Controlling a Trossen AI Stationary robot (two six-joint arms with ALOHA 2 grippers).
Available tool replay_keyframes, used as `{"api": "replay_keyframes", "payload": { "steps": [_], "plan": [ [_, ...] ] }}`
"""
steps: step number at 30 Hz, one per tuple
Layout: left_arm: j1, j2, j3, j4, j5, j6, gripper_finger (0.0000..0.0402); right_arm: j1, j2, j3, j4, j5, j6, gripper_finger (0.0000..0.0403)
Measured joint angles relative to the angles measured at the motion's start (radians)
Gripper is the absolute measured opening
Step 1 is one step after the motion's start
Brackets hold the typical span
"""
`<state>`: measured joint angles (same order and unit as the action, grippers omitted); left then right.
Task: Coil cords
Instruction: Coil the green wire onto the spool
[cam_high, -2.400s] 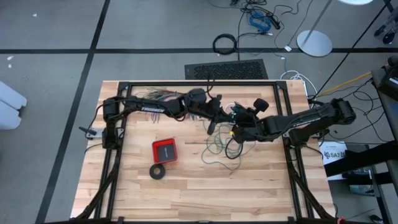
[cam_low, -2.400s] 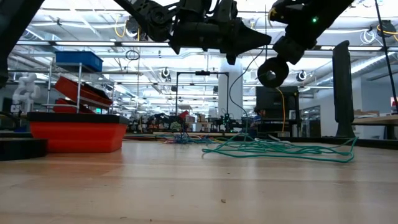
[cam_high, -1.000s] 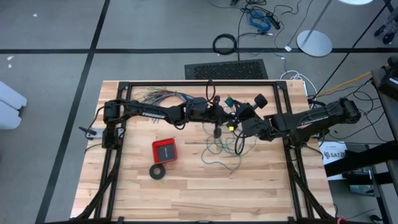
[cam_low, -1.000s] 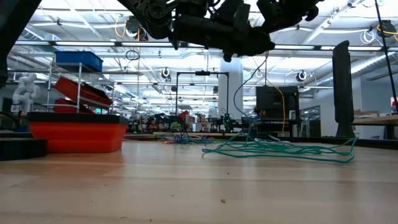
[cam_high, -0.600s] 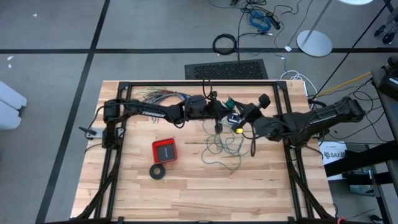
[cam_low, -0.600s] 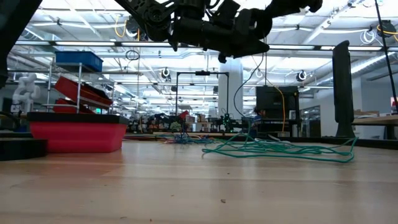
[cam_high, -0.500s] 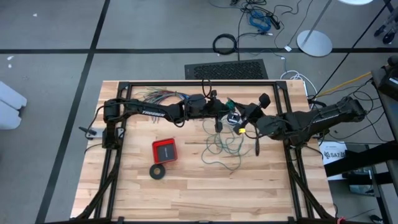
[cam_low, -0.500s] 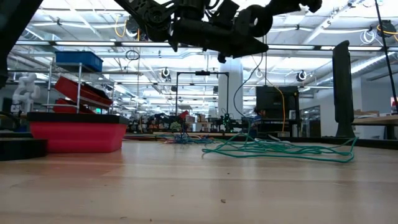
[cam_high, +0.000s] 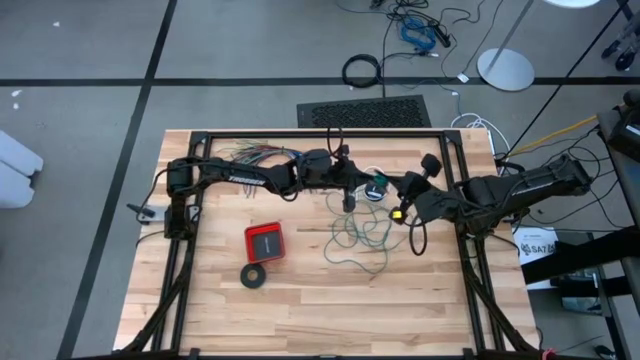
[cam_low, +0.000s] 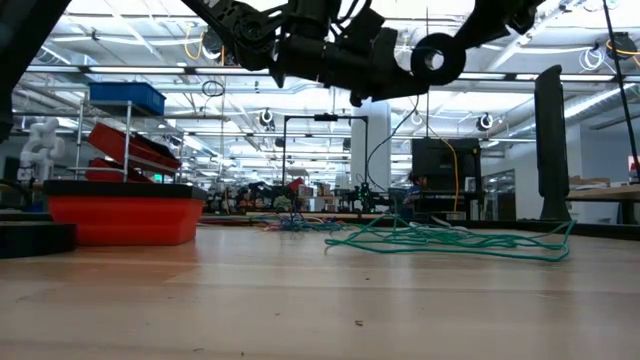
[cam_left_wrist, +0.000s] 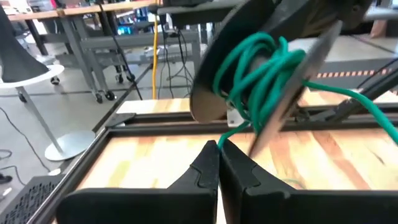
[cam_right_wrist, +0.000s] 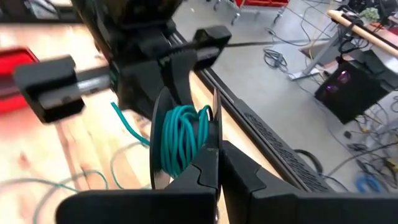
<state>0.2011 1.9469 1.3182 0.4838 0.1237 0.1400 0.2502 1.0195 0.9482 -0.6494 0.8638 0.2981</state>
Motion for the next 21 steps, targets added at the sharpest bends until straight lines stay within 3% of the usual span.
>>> {"api": "replay_keyframes", "payload": {
  "steps": [14,21],
  "plan": [
    [0.029,0.000,0.018,-0.044,0.024,0.060,0.0004,-0.003,0.013,0.000,-0.183,-0.044,-0.004,0.0000],
    [0.032,0.000,0.045,-0.137,0.014,0.103,0.0069,-0.008,0.024,0.000,-0.212,-0.055,-0.011,0.0000]
  ]
}}
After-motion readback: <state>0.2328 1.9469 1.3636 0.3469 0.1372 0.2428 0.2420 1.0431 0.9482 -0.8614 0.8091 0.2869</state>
